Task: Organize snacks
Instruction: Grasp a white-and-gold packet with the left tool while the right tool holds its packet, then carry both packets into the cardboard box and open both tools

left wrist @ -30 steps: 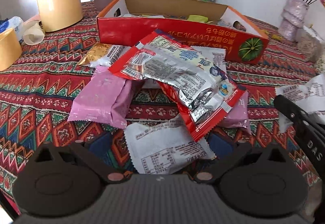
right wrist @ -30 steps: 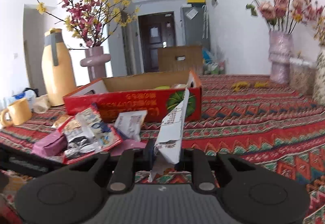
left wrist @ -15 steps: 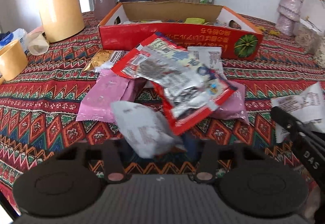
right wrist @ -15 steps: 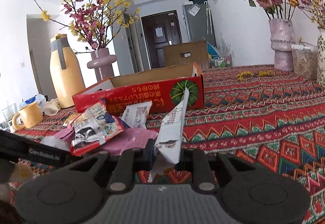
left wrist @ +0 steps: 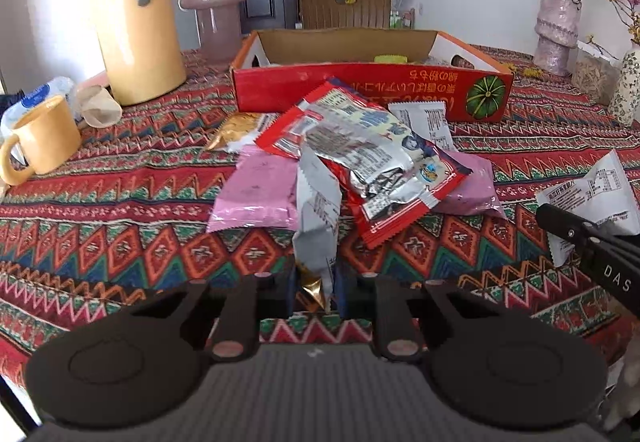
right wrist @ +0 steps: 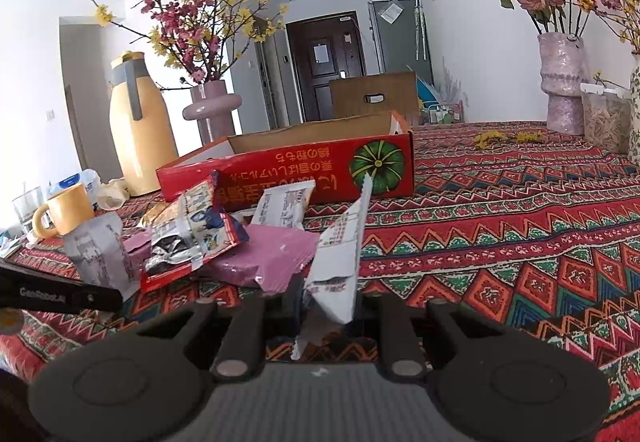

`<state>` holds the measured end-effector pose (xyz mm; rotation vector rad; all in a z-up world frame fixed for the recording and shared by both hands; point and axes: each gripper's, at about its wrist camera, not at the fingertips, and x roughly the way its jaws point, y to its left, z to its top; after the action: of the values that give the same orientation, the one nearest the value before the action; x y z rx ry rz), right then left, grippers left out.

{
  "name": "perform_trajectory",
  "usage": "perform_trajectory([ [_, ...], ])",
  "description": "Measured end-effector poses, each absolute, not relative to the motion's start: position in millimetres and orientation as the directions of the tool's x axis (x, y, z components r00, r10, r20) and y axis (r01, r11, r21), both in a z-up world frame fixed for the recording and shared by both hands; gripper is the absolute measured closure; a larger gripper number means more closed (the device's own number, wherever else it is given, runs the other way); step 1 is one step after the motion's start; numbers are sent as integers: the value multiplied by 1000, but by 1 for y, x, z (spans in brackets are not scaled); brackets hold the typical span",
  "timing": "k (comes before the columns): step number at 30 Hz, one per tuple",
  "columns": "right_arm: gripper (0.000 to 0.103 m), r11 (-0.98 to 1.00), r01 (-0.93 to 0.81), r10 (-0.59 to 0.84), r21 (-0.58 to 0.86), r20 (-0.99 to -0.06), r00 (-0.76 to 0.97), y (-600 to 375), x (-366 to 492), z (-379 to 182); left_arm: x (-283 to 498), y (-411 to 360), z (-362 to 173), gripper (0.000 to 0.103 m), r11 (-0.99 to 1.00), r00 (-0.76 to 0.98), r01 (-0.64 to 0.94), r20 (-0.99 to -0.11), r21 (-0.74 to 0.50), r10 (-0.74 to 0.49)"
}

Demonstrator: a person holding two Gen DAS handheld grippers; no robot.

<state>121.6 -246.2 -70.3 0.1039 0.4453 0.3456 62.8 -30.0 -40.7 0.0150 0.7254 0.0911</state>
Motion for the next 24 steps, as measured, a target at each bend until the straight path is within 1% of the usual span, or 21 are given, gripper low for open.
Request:
perform_trajectory([
  [11,86,940,-308,342,149,-398,852,-239,115,-64,53,-21,-30,85,996,792,-79,-605,32,82],
  [24,86,941,-314,337,124,-388,858,-232,118,-57,59,-16,-12,85,997,836,-73,-544,17,70],
])
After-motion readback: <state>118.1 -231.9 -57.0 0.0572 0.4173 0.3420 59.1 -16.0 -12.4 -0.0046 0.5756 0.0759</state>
